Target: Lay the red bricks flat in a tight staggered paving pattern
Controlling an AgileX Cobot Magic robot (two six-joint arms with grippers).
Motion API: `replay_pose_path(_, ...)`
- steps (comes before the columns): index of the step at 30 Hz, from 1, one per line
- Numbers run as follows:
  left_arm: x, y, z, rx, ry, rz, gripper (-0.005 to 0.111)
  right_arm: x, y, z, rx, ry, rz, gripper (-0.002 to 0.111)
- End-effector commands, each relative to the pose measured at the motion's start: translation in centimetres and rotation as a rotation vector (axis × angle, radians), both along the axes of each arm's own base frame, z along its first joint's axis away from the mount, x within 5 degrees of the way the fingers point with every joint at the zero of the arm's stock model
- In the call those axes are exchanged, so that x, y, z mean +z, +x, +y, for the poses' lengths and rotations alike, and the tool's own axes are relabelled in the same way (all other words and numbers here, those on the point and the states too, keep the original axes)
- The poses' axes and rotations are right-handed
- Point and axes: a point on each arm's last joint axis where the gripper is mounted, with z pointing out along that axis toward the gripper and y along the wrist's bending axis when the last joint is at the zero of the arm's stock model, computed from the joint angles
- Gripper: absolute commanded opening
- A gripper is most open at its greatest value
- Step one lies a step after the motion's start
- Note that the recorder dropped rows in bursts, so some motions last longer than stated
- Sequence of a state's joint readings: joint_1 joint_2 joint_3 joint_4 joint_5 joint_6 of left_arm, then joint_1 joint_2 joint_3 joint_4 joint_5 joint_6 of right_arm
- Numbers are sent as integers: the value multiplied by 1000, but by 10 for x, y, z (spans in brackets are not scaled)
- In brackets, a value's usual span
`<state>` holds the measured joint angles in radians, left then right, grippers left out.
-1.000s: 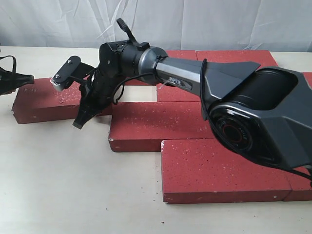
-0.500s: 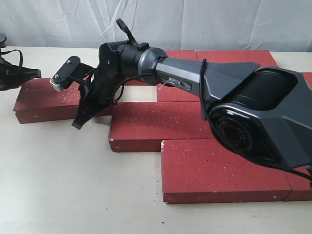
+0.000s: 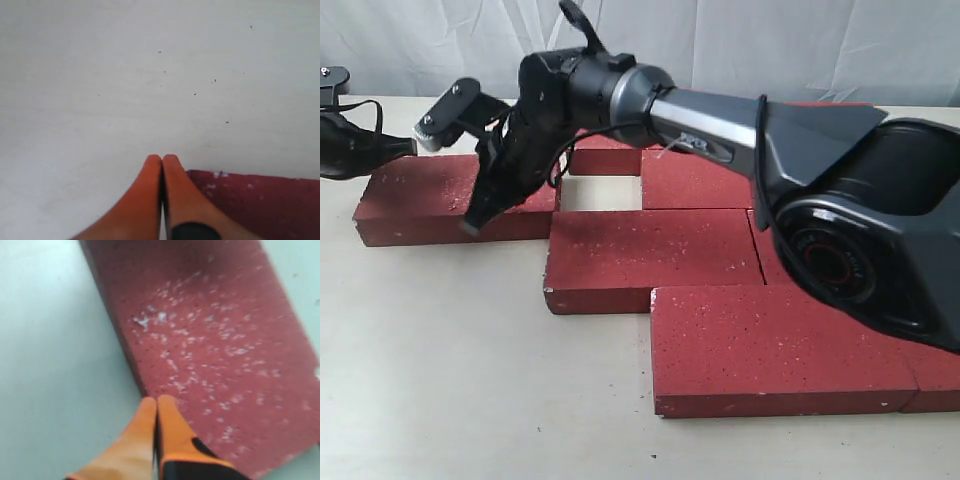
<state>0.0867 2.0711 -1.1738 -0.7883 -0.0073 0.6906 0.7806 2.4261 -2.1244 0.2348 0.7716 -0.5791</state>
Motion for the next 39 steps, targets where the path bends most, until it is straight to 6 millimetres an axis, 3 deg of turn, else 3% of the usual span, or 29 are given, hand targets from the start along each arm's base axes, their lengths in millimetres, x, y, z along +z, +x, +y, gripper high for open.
replay_pose_path(1, 3, 2, -4, 8, -13, -12, 0, 34, 15, -26, -117, -46, -68, -1)
replay_pose_path(5, 14, 0, -3, -12, -25, -17, 0, 31, 29, -61, -207, -139, 44, -1)
replay_pose_path(8, 24, -5, 13, 7, -40, -14, 0, 29, 11, -50, -24, -82, 184, -1)
replay_pose_path(12, 26, -11, 32, 52, -53, -8, 0, 10, 5, -28, 64, -2, 189, -1)
replay_pose_path(16, 10, -13, 38, 64, -66, 36, 0, -20, 8, -11, 49, 4, 100, -1)
replay_pose_path(19, -9, -8, 34, 64, -90, 76, 0, -25, 11, -9, 39, 13, 70, -1)
replay_pose_path(26, -13, 1, 11, 10, -91, 74, 0, -21, 13, -10, 29, 14, 46, -1)
replay_pose_path(29, -12, 2, 9, 10, -86, 70, 0, 5, 24, -21, -74, 74, 22, -1)
replay_pose_path(34, -12, 2, 10, 14, -82, 65, 0, 42, 44, -54, -215, 121, 10, -1)
replay_pose_path(39, -12, 2, 10, 13, -83, 66, 0, 30, 66, -85, -373, 94, 72, -1)
